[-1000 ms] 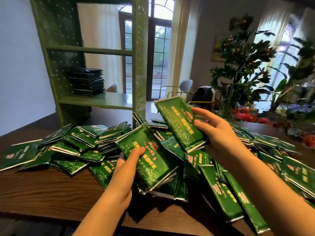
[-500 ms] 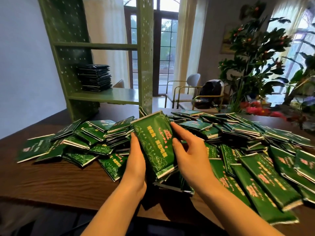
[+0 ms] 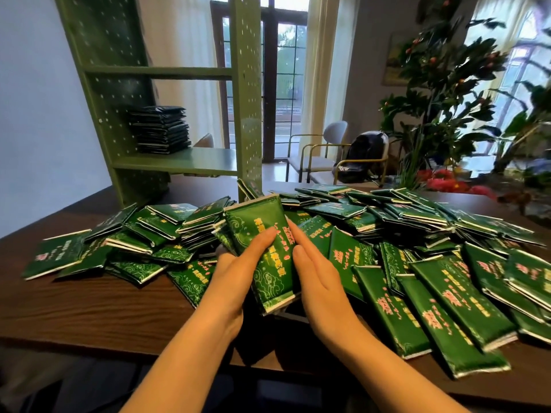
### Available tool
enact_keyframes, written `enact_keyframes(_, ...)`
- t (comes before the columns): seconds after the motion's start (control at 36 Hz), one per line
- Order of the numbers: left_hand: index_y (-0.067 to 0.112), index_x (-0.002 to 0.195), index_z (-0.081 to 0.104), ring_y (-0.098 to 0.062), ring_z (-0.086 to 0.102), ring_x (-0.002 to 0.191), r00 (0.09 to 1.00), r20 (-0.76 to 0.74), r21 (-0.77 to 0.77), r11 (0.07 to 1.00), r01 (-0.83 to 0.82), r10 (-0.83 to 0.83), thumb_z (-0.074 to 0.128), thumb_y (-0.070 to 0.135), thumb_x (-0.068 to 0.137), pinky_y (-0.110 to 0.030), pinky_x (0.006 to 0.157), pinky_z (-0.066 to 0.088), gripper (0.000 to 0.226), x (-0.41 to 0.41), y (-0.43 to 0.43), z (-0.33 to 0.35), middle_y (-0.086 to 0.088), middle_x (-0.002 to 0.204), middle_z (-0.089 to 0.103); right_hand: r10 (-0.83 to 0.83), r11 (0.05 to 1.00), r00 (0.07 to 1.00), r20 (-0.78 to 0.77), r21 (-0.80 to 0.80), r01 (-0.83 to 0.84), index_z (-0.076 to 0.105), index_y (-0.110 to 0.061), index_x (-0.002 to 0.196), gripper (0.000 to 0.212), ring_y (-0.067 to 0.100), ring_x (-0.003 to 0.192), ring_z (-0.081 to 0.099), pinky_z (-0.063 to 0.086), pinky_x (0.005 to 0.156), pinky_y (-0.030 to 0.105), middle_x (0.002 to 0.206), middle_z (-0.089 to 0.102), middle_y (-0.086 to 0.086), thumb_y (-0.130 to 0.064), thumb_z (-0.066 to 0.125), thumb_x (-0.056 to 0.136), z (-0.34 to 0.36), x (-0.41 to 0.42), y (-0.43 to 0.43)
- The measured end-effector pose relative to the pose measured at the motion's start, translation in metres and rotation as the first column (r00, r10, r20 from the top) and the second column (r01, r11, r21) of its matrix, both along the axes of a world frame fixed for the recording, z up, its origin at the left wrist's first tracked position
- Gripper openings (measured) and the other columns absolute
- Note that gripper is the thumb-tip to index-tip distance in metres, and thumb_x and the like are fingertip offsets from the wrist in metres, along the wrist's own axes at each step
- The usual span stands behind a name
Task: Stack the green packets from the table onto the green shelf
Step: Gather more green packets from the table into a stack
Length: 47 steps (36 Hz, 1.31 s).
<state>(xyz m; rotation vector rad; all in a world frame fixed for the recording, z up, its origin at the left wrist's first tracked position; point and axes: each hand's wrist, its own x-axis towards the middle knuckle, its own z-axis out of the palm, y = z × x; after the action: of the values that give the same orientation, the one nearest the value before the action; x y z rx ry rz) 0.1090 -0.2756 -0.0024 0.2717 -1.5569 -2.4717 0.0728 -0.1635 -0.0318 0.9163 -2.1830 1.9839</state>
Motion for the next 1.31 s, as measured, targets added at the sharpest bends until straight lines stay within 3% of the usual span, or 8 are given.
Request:
enact_keyframes(0.17, 0.004, 0.115, 0.065, -0.023, 0.074, 0.072, 0.999, 0.035, 0.073, 0.997, -0.039, 0.037, 0.072, 0.024, 0.063, -0.034, 0.062, 0.061, 0.056, 0.001, -0.004, -0.005, -0.014, 0.088, 0.076, 0.156, 0.981, 0.988, 0.006, 0.120, -0.155, 0.045, -0.033, 0.139, 0.048, -0.008, 0.124, 0.046, 0.035, 0.107, 0.017, 0.134, 0.052, -0.024, -0.045, 0.031, 0.094, 0.020, -0.006, 0.025)
enact_keyframes(0.28, 0.006, 0.119, 0.064, -0.023, 0.074, 0.074, 0.999, 0.033, 0.098, 0.995, -0.005, 0.002, 0.072, 0.029, 0.054, -0.034, 0.062, 0.061, 0.069, 0.005, -0.007, -0.006, -0.013, 0.093, 0.076, -0.066, 0.945, 0.977, -0.204, 0.300, 0.127, 0.059, -0.029, 0.124, 0.034, -0.001, 0.109, 0.057, 0.047, 0.094, 0.026, 0.120, 0.061, -0.017, -0.036, 0.043, 0.095, 0.035, -0.021, 0.044)
enact_keyframes(0.36, 0.008, 0.113, 0.067, -0.023, 0.073, 0.074, 0.999, 0.036, 0.124, 0.992, 0.017, -0.021, 0.072, 0.031, 0.054, -0.036, 0.066, 0.062, 0.063, 0.007, -0.010, -0.009, -0.013, 0.094, 0.075, -0.204, 0.764, 0.896, -0.394, 0.508, 0.398, 0.058, -0.026, 0.124, 0.031, 0.007, 0.110, 0.056, 0.045, 0.093, 0.030, 0.123, 0.059, -0.011, -0.030, 0.052, 0.094, 0.040, -0.030, 0.063)
enact_keyframes(0.56, 0.004, 0.093, 0.069, -0.015, 0.071, 0.062, 0.998, 0.070, 0.109, 0.994, -0.003, -0.004, 0.079, 0.045, 0.048, -0.028, 0.063, 0.058, 0.062, 0.003, -0.013, -0.006, -0.020, 0.090, 0.071, -0.004, 0.234, 0.903, -0.429, 0.878, 0.418, 0.016, -0.037, 0.149, 0.082, 0.022, 0.137, 0.030, 0.032, 0.109, 0.036, 0.154, 0.027, -0.005, -0.049, 0.063, 0.083, 0.032, -0.029, 0.081)
enact_keyframes(0.67, 0.013, 0.090, 0.071, -0.022, 0.071, 0.067, 0.994, 0.067, 0.159, 0.985, 0.073, -0.085, 0.063, 0.032, 0.084, -0.036, 0.071, 0.058, 0.022, 0.008, -0.012, -0.009, -0.011, 0.082, 0.074, 0.029, 0.162, 0.903, -0.429, 0.893, 0.419, 0.000, -0.041, 0.150, 0.096, 0.026, 0.142, 0.022, 0.027, 0.111, 0.038, 0.159, 0.015, 0.001, -0.049, 0.065, 0.081, 0.027, -0.031, 0.080)
enact_keyframes(1.0, 0.011, 0.090, 0.070, -0.022, 0.071, 0.061, 0.989, 0.076, 0.174, 0.979, 0.109, -0.124, 0.056, 0.028, 0.090, -0.037, 0.059, 0.060, 0.022, 0.009, -0.012, -0.008, -0.010, 0.078, 0.074, -0.156, 0.555, 0.844, -0.514, 0.661, 0.505, 0.047, -0.033, 0.134, 0.038, 0.020, 0.111, 0.059, 0.050, 0.083, 0.036, 0.126, 0.061, -0.007, -0.026, 0.050, 0.097, 0.033, -0.032, 0.076)
enact_keyframes(1.19, 0.011, 0.091, 0.070, -0.022, 0.072, 0.064, 0.986, 0.068, 0.178, 0.975, 0.135, -0.149, 0.062, 0.029, 0.078, -0.037, 0.063, 0.060, 0.024, 0.010, -0.010, -0.005, -0.011, 0.085, 0.075, -0.347, 0.820, 0.825, -0.446, 0.283, 0.497, 0.049, -0.032, 0.133, 0.045, 0.012, 0.069, 0.062, 0.053, 0.065, 0.038, 0.097, 0.068, 0.009, -0.011, 0.056, 0.093, 0.031, -0.040, 0.076)
enact_keyframes(1.31, 0.012, 0.095, 0.071, -0.023, 0.073, 0.067, 0.988, 0.065, 0.184, 0.975, 0.126, -0.140, 0.061, 0.029, 0.081, -0.036, 0.067, 0.060, 0.024, 0.010, -0.012, -0.007, -0.011, 0.083, 0.075, -0.404, 0.879, 0.826, -0.394, 0.083, 0.469, 0.054, -0.030, 0.124, 0.043, 0.032, 0.080, 0.062, 0.053, 0.072, 0.053, 0.098, 0.066, 0.015, -0.001, 0.052, 0.093, 0.021, -0.044, 0.070)
